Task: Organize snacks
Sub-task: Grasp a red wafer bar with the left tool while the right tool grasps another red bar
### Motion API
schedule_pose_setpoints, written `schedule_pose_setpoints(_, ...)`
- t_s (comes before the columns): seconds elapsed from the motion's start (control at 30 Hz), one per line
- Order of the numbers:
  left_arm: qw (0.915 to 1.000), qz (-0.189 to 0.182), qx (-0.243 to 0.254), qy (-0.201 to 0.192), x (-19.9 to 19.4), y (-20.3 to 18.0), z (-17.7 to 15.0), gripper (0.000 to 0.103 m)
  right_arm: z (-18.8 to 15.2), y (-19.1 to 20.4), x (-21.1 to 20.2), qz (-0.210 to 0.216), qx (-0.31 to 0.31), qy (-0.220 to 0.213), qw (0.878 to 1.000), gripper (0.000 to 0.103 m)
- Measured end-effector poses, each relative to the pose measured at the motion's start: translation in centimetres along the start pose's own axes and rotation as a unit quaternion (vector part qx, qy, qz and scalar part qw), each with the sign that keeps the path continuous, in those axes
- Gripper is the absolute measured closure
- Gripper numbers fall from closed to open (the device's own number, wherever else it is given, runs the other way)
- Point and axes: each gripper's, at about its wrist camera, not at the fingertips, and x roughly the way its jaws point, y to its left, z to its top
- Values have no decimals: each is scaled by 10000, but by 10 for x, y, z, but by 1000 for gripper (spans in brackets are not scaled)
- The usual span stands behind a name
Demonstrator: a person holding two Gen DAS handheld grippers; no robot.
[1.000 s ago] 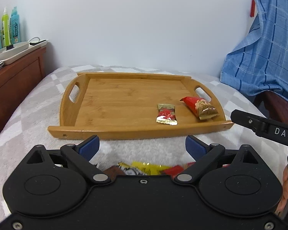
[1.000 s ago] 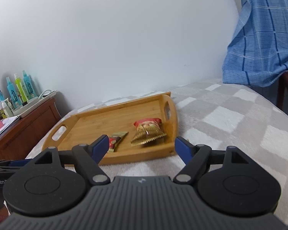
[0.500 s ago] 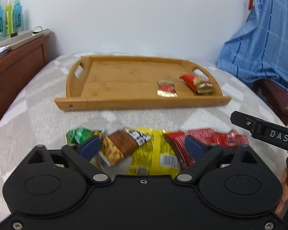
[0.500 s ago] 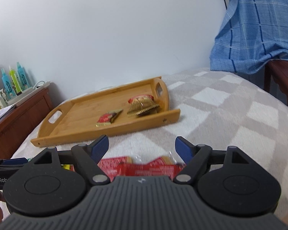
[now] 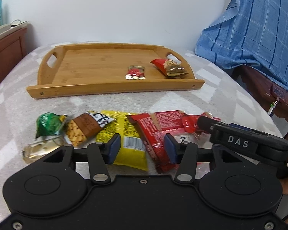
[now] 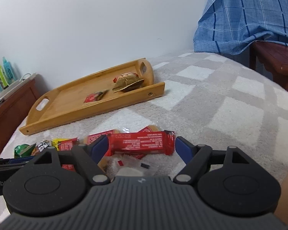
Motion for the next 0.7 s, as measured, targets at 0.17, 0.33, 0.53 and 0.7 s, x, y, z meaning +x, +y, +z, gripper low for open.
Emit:
schedule_pose_setpoints(0.17,9998,-42,-117,133,16,-3,4,74,-1,-1,6,-40,-30,210,9998,17)
schedule_pose_setpoints(0.33,9998,-40,-155,137,25,-6,6,74,1,-6,5,70,189,210,9996,18)
schedule_pose_setpoints(0.53,10000,43,-26,72,31,-11,9,75,4,-5,9,201,265,296,9990,36)
schedule_pose_setpoints(0.7,9999,93,44,30,34,-14,10,75,10,-6,16,294,335,367,9983,40)
